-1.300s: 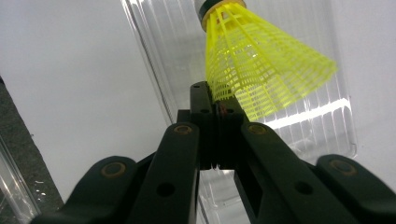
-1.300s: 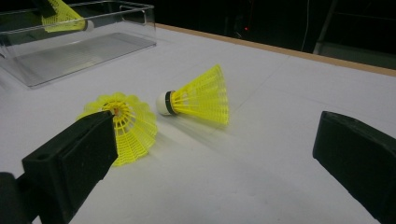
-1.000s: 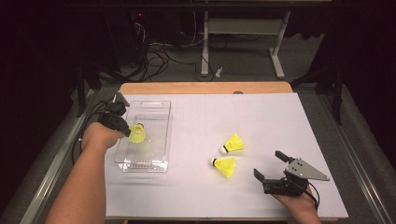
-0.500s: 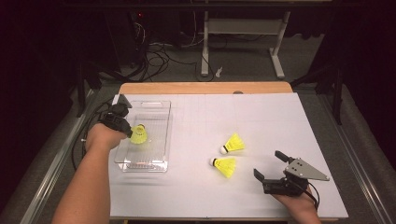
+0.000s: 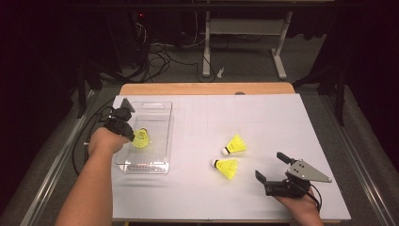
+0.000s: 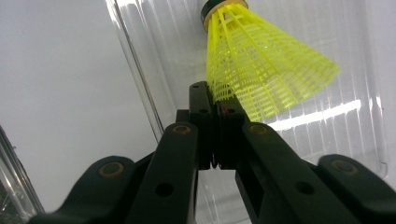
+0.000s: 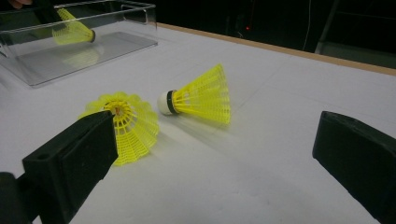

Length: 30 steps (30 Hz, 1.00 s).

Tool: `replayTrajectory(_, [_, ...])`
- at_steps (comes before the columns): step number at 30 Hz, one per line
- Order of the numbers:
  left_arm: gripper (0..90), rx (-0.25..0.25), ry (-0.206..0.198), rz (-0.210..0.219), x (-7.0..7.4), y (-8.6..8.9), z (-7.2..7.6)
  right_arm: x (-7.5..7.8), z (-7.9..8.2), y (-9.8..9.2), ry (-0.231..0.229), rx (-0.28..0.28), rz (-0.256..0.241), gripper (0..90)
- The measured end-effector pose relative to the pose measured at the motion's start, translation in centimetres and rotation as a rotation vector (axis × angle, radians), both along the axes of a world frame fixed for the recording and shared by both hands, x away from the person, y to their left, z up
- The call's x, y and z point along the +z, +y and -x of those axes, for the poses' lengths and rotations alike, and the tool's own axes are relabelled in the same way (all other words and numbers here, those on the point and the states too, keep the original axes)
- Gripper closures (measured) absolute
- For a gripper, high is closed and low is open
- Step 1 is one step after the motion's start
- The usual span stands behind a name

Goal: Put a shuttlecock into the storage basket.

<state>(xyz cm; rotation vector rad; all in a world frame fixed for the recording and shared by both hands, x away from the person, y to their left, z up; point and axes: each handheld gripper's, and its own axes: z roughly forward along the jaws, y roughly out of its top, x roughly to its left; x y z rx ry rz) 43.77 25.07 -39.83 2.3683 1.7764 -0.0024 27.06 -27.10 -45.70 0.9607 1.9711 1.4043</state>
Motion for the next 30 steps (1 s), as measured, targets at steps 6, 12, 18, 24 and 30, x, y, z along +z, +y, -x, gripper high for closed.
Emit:
replayTrajectory(6, [88.0, -0.002, -0.022, 0.001, 0.1, 0.0, 0.1, 0.0, 0.0, 0.0, 0.0, -0.001, 0.0, 0.5])
replayTrajectory(12, [88.6, -0.02, -0.017, -0.001, 0.1, 0.0, 0.1, 0.0, 0.0, 0.0, 0.001, -0.001, 0.001, 0.5])
replayTrajectory(18, [66.2, -0.053, 0.007, 0.038, 0.2, -0.5, 0.2, 0.0, 0.0, 0.0, -0.002, -0.002, 0.002, 0.5])
replayTrajectory(24, [53.0, -0.082, 0.028, 0.035, 0.5, -1.0, 0.5, 0.1, 0.1, 0.0, -0.003, -0.005, -0.001, 0.5])
replayTrajectory(30, [46.2, -0.105, 0.023, 0.037, 1.3, -1.1, 1.2, 0.2, 0.2, 0.0, -0.009, -0.004, 0.001, 0.5])
